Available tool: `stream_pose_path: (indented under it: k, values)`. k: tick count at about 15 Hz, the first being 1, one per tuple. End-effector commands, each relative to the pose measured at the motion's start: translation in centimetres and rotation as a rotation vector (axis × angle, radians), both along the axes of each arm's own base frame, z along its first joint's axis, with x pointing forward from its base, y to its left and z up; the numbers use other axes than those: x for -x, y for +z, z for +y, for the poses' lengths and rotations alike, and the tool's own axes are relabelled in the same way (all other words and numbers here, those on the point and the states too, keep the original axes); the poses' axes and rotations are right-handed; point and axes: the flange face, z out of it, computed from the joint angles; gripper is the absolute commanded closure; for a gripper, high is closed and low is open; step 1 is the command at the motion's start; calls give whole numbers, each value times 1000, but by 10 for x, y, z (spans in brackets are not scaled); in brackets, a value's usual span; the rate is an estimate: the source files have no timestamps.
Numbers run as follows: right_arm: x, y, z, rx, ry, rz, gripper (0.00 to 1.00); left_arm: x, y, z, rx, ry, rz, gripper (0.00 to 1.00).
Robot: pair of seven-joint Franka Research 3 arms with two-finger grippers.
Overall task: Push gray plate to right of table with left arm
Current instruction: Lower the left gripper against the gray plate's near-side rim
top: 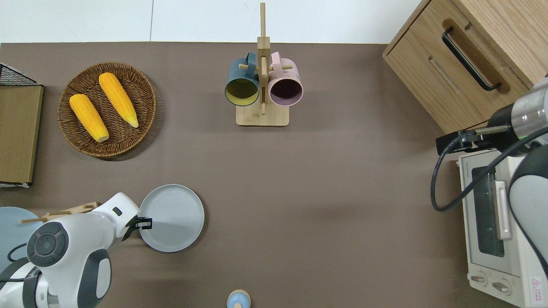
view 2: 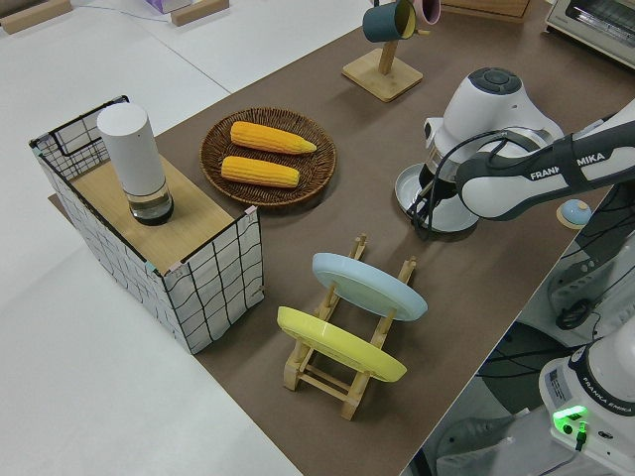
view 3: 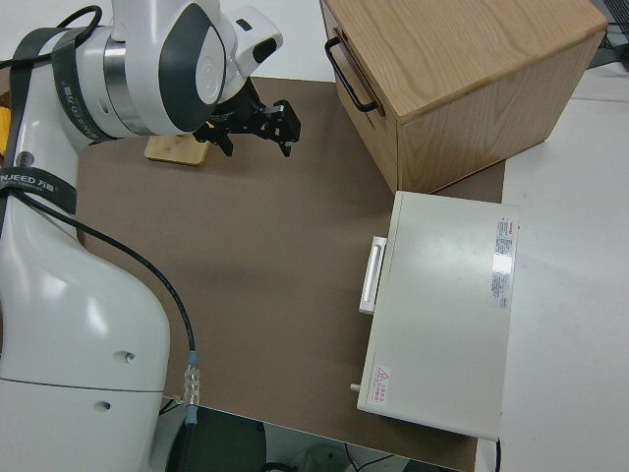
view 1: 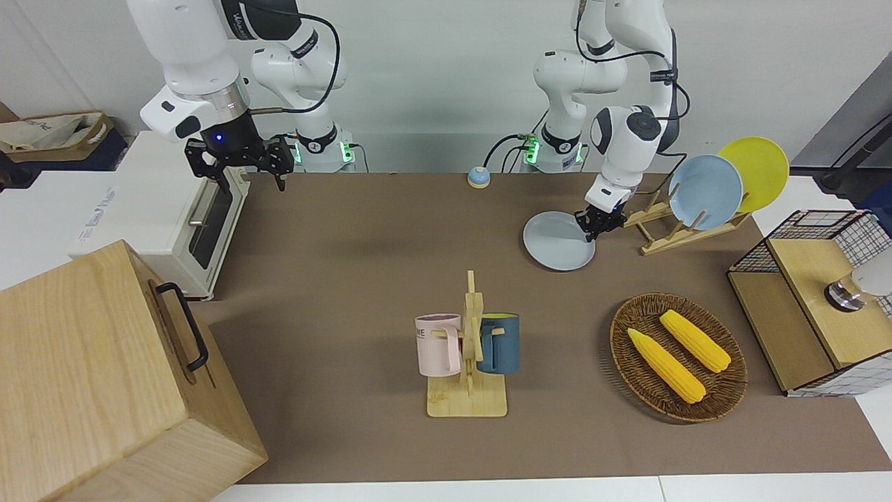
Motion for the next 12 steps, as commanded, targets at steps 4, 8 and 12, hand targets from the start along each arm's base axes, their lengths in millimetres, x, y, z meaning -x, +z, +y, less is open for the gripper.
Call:
stream_pose_path:
  k: [4,8,12]
  values:
    - [3,3,0,-6,-4,4,17,7,-19,-51,7,62,17,1000]
    - [3,3,0,-6,-4,4,17,7,-33,-95,13,89,4,1000]
    - [3,3,0,-6,-4,4,17,9,-33,-142,22,117,1,1000]
